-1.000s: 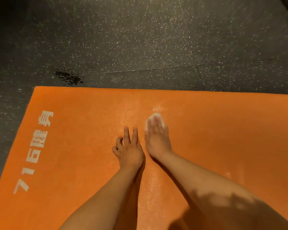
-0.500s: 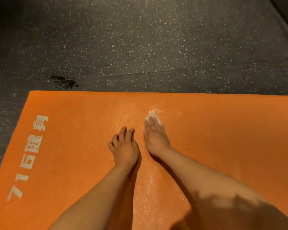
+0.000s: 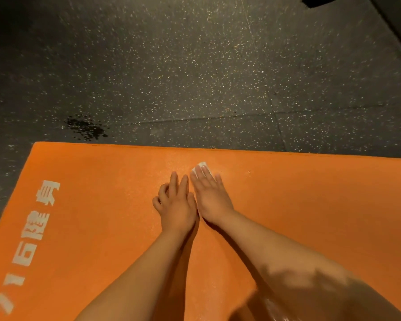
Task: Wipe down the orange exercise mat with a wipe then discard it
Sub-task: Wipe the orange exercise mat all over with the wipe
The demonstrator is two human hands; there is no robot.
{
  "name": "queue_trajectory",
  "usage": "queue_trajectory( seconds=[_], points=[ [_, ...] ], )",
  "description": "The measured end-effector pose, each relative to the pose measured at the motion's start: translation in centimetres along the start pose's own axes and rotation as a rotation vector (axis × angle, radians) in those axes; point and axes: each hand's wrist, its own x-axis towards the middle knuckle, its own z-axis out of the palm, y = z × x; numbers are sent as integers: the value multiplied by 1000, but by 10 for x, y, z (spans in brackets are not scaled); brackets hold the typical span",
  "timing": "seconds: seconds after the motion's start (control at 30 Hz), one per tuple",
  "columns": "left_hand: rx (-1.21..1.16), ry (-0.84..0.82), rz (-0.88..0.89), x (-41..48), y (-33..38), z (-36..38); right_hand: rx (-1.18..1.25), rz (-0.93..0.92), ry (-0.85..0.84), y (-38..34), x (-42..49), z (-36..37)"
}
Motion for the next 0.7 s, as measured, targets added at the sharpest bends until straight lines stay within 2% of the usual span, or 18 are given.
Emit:
queue_trajectory(
  seconds=[0.07,0.13,0.2,0.27,0.4,0.47,0.5,0.57,0.63,0.7],
  points=[
    [27,-38,4,8,-2,-1,-58,65,52,24,4,-10],
    [44,-52,0,11,-3,-3,-32,278,134,40,8,-19],
    [44,-47,-2,11,-5,-5,-4,390,189,35,17,-18],
    [17,-36,-4,17,-4,-9,16,320,164,17,33,-12],
    [16,-39,-57,26,-1,-11,27,6,30,-5,58,-12],
    [41,-20,-36,27,8,-8,-8,-29,15,5,61,-18],
    [52,-10,24,27,14,-6,-30,17,36,14,59,-21],
    [68,-42,133,30,28,-1,-21,233,126,34,52,-27],
    [42,-84,115,33,38,5,17,402,186,44,43,-31],
    [4,-74,82,29,40,9,36,370,198,38,37,-28]
  ],
)
